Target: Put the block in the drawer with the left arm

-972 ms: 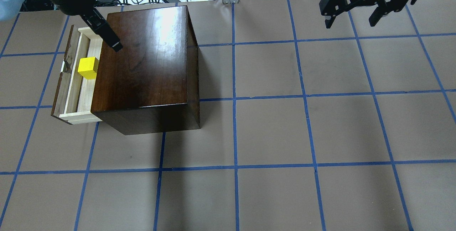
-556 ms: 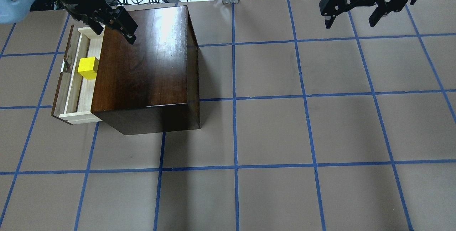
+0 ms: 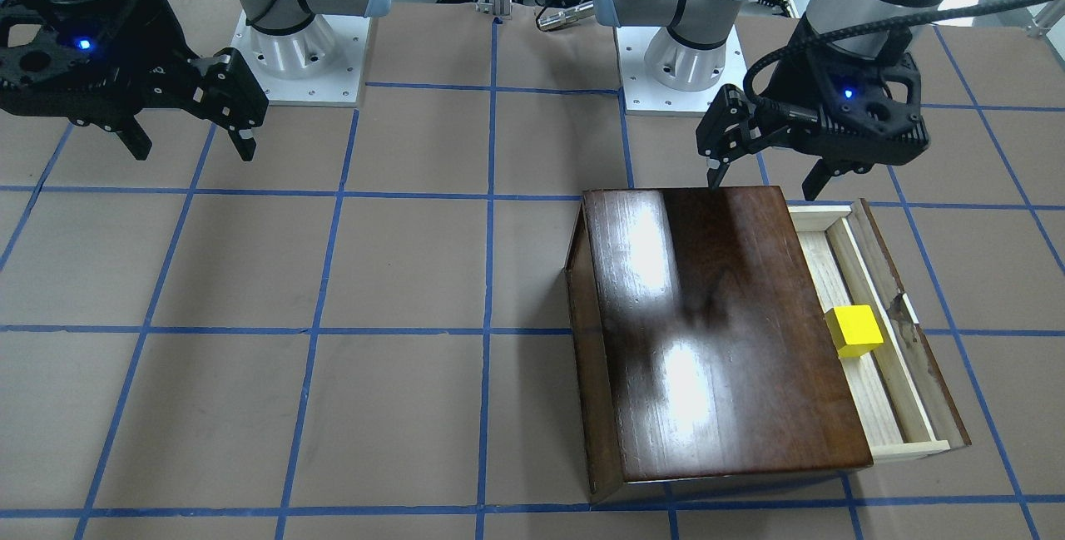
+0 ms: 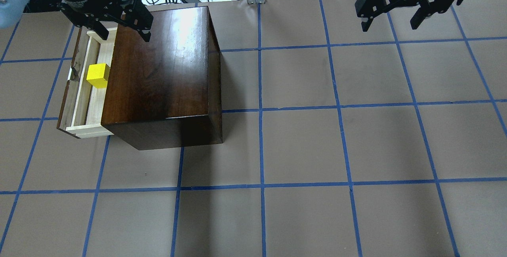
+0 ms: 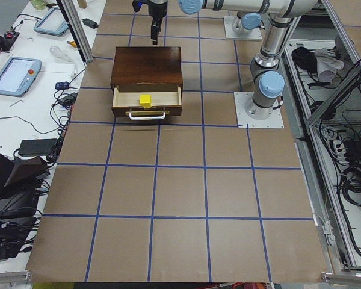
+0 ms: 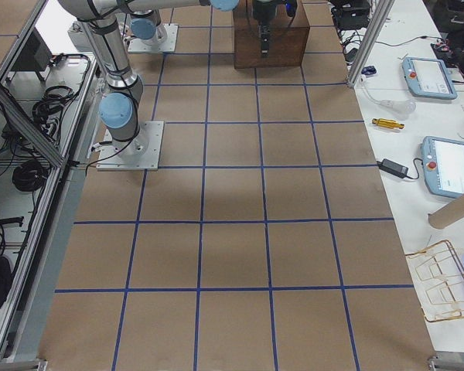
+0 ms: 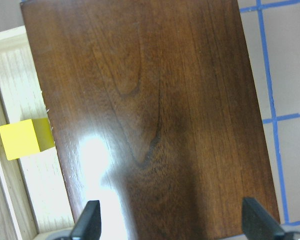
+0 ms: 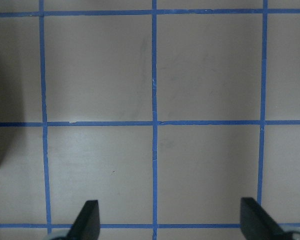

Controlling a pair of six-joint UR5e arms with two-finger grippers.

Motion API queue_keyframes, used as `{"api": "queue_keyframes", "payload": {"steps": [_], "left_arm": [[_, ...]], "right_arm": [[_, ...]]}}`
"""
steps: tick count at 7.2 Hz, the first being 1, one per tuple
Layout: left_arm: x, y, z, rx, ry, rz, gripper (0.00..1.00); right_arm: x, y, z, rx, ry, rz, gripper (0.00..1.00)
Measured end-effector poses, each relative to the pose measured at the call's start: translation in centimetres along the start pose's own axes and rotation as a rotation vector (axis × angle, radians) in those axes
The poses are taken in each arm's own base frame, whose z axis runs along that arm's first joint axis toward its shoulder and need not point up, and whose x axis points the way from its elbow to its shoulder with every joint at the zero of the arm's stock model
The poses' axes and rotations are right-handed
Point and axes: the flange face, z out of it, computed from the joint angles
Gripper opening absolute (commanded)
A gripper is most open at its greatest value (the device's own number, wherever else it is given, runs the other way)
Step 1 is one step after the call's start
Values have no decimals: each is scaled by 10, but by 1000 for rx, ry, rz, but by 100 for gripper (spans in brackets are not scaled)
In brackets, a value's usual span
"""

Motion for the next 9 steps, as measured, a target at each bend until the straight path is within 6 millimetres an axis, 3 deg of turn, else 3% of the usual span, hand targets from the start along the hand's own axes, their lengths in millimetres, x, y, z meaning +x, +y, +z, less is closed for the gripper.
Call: {"api": "queue_keyframes", "payload": {"steps": [9], "left_arm": [[1, 25, -19, 16, -18, -55, 100]], "right_arm": [[0, 0, 0, -1, 1, 0, 100]]}}
